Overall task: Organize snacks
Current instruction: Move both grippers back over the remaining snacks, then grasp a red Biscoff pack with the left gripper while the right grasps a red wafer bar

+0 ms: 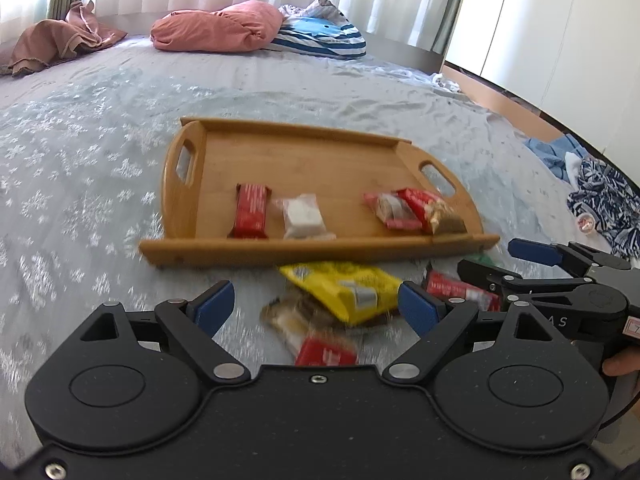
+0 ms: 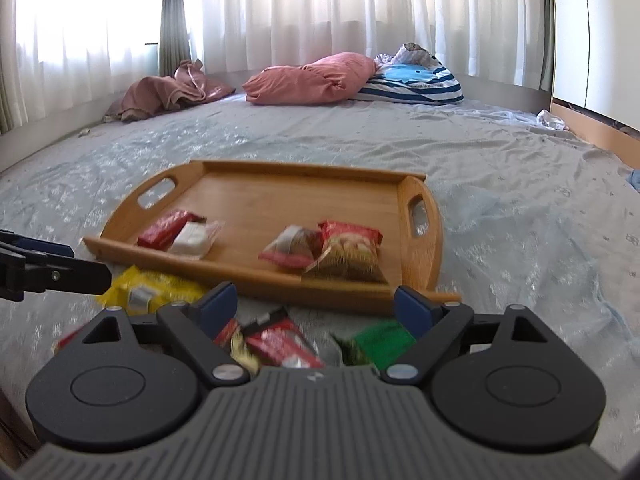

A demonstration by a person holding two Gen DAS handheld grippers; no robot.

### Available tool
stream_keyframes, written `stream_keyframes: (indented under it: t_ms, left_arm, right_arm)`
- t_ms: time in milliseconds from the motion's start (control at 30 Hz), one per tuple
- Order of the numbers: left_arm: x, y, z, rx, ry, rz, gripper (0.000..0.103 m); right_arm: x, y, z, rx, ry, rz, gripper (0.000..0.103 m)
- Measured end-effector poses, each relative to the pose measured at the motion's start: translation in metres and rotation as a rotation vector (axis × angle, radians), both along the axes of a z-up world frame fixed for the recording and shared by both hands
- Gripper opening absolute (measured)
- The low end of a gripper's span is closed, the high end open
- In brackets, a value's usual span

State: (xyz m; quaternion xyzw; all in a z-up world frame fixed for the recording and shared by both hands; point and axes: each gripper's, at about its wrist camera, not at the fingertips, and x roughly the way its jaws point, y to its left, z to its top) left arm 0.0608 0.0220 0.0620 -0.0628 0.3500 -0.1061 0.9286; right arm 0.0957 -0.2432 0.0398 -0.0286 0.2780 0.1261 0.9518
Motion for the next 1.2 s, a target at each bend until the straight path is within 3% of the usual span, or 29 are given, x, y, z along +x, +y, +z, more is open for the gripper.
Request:
stream_keyframes:
  t_ms: [167, 333, 433, 533, 600, 667, 767, 933, 1200]
  left_arm:
    - [-0.014, -0.002, -0.010, 0.003, 0.014, 0.007, 0.088]
    - [-0.027, -0.007, -0.020, 0.030, 0.007, 0.019, 0.087]
    - [-0.031, -0.012, -0.024, 0.051, 0.004, 0.012, 0.083]
    - [-0.032, -0.015, -0.027, 0.043, 0.016, 0.010, 0.070]
    - [-0.031, -0.016, -0.029, 0.032, 0.042, 0.001, 0.040]
    - [-0.029, -0.017, -0.031, 0.033, 0.061, 0.001, 0.034]
    - [-0.031, -0.020, -0.032, 0.055, 0.047, -0.005, 0.034]
    - [-0.032, -0.023, -0.033, 0.073, 0.038, -0.010, 0.035]
    - [-0.024, -0.024, -0.043, 0.063, 0.057, 0.001, 0.040]
  right_arm:
    - [-0.013, -0.007, -0.009, -0.014, 0.016, -0.029, 0.093]
    - [-0.030, -0.024, -0.017, 0.141, 0.070, -0.058, 0.090]
    - [-0.038, -0.024, -0.020, 0.145, 0.061, -0.074, 0.084]
    - [-0.041, -0.019, -0.021, 0.098, 0.045, -0.081, 0.078]
    - [-0.042, -0.017, -0.021, 0.099, 0.049, -0.082, 0.066]
    - [-0.045, -0.013, -0.020, 0.096, 0.058, -0.081, 0.059]
    - [-0.052, -0.001, -0.019, 0.046, 0.059, -0.028, 0.050]
    - [-0.059, 0.013, -0.017, 0.031, 0.061, 0.050, 0.050]
    - [-0.060, 0.029, -0.023, -0.078, 0.046, 0.125, 0.062]
